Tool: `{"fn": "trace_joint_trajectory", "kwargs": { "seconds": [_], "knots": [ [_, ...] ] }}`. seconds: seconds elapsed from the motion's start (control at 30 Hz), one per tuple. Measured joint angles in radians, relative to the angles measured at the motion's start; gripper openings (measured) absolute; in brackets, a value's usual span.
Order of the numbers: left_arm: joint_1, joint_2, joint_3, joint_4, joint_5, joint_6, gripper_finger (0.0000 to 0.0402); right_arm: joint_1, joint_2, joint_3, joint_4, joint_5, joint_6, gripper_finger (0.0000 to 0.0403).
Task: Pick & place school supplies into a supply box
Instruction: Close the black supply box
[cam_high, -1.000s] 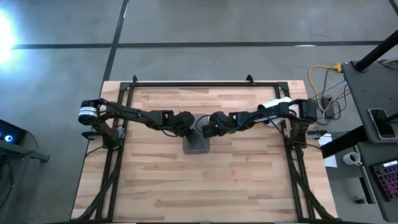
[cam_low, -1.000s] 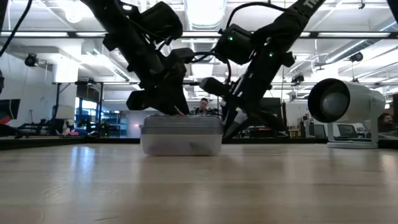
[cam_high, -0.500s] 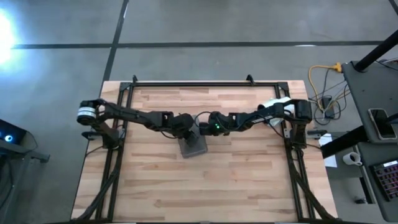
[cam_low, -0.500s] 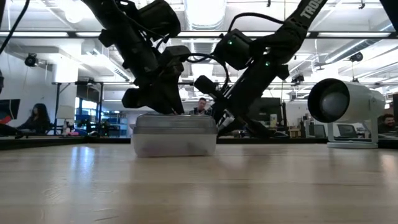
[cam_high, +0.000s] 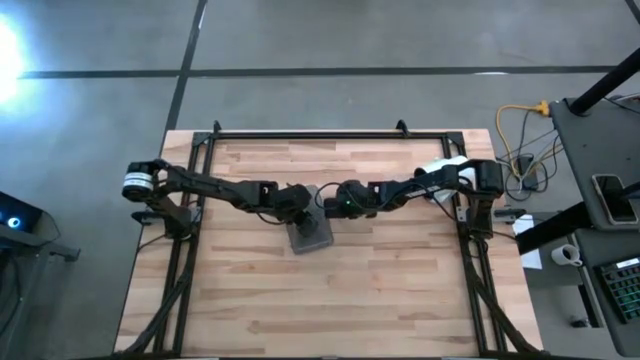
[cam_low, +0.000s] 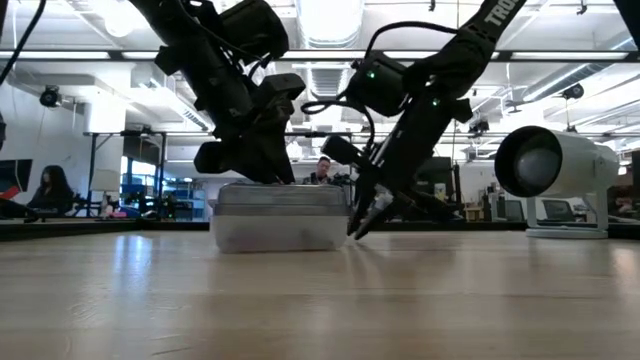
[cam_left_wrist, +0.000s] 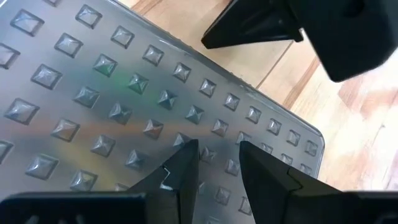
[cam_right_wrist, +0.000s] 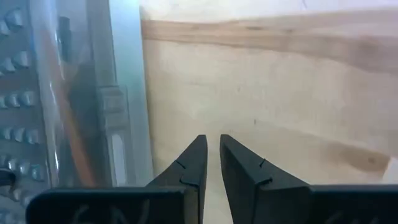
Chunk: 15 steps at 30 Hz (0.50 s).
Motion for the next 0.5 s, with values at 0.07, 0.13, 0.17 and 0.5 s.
{"fn": "trace_joint_trajectory", "kwargs": {
  "seconds": [0.07,0.13,0.17,0.5],
  "knots": [
    [0.000,0.000,0.000,-0.001,0.001,0.000,0.0104,0.000,-0.001,0.001,0.010,0.000,-0.022,0.0038],
    [0.000,0.000,0.000,-0.002,0.002,-0.001,0.0104,0.000,-0.007,0.010,0.042,-0.015,-0.052,0.0038],
    [0.000,0.000,0.000,-0.002,0.002,-0.001,0.0104,0.002,-0.014,0.020,0.054,-0.016,-0.064,0.0038],
    [-0.001,0.001,-0.001,-0.010,0.006,-0.006,0.0104,0.018,-0.016,0.131,-0.070,0.029,-0.144,0.0038]
  ]
}}
